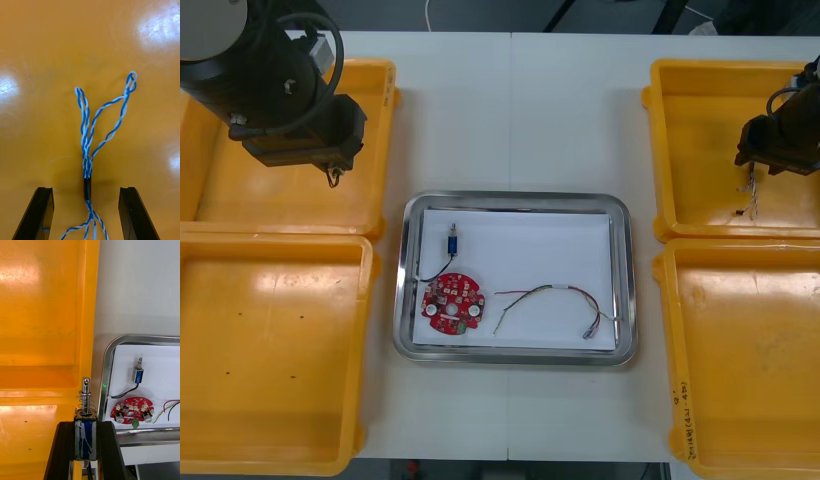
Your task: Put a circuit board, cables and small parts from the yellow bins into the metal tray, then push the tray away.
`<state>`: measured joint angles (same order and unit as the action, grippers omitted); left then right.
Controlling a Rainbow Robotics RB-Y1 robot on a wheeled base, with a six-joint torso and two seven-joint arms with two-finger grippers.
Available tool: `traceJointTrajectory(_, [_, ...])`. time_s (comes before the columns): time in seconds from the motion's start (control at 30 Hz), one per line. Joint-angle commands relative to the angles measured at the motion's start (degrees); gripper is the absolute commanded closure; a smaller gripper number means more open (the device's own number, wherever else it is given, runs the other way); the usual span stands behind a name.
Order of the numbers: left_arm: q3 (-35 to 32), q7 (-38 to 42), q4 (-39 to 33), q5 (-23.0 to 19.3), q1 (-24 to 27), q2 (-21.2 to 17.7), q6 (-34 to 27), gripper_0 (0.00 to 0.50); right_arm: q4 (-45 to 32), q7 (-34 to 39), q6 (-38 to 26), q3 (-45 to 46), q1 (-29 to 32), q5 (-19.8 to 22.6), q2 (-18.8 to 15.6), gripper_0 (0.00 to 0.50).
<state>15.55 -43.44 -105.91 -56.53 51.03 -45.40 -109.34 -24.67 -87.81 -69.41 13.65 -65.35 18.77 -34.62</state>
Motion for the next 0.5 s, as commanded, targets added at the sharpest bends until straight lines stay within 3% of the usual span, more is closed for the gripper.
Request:
traceJointTrajectory(0.03, [-1.22,-3.85,-1.75,0.63,-0.32,-0.83,0.00,0.500,-0.64,-2.19,1.82,1.38,-1.01,-0.75,0.95,0.000])
traceJointTrajectory(0.5, [-1.22,-3.94,-1.75,0.80,-0.32,-0.83,0.00,0.500,-0.64,-2.19,1.82,1.38,0.31,-1.01,0.95,0.000])
